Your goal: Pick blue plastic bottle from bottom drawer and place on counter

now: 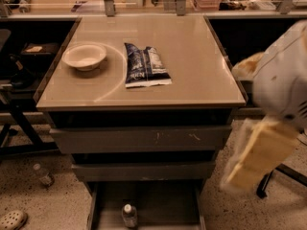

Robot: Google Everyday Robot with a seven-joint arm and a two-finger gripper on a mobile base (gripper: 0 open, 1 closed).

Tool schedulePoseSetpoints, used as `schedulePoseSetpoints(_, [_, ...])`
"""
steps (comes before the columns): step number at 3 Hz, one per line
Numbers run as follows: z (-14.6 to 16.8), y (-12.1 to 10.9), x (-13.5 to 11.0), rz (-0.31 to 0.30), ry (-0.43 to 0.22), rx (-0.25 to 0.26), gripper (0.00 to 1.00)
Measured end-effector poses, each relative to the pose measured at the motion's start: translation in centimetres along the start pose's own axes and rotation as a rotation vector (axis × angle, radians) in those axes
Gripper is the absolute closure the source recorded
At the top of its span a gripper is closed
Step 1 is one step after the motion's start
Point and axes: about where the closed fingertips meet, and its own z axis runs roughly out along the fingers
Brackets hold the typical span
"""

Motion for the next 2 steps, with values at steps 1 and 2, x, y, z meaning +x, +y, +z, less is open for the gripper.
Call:
schedulePoseSetpoints(1, [5.58, 4.22, 1.34, 0.061, 0.018, -0.158, 0.00])
schedulePoseSetpoints(2, [5.25, 4.10, 1.10, 0.057, 0.015, -0.148, 0.00])
